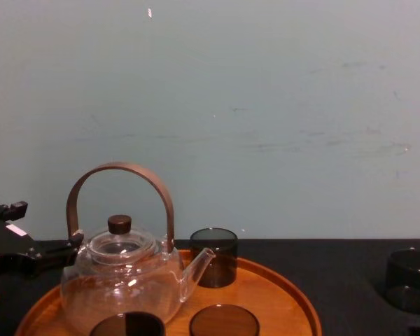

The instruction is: Pick up the glass from the table and place it on the tray.

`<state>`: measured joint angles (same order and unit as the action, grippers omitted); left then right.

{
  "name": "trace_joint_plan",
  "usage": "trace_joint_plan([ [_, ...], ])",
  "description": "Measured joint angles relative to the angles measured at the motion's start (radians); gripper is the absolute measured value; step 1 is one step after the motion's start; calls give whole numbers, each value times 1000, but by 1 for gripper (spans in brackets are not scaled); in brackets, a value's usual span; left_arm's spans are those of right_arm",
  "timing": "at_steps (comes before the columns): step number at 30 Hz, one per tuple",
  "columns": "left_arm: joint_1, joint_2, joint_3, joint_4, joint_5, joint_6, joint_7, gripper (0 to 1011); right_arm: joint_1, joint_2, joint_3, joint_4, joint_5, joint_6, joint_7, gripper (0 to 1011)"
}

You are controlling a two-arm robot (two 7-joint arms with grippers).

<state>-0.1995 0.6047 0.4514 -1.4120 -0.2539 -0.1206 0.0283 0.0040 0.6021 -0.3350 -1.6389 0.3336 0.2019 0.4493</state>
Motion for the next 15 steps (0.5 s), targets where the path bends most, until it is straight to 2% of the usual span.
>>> trace_joint_plan([
  [7, 0, 0, 0, 0, 0, 0, 0, 1010, -3, 21, 67, 23, 41, 0, -14, 1002],
  [12, 0, 0, 0, 0, 0, 0, 0, 1009, 30, 25, 104, 75, 67, 7, -21, 1002],
  [15, 0, 0, 0, 0, 0, 0, 0, 1009, 46, 25, 112, 100, 69, 8, -25, 1002],
])
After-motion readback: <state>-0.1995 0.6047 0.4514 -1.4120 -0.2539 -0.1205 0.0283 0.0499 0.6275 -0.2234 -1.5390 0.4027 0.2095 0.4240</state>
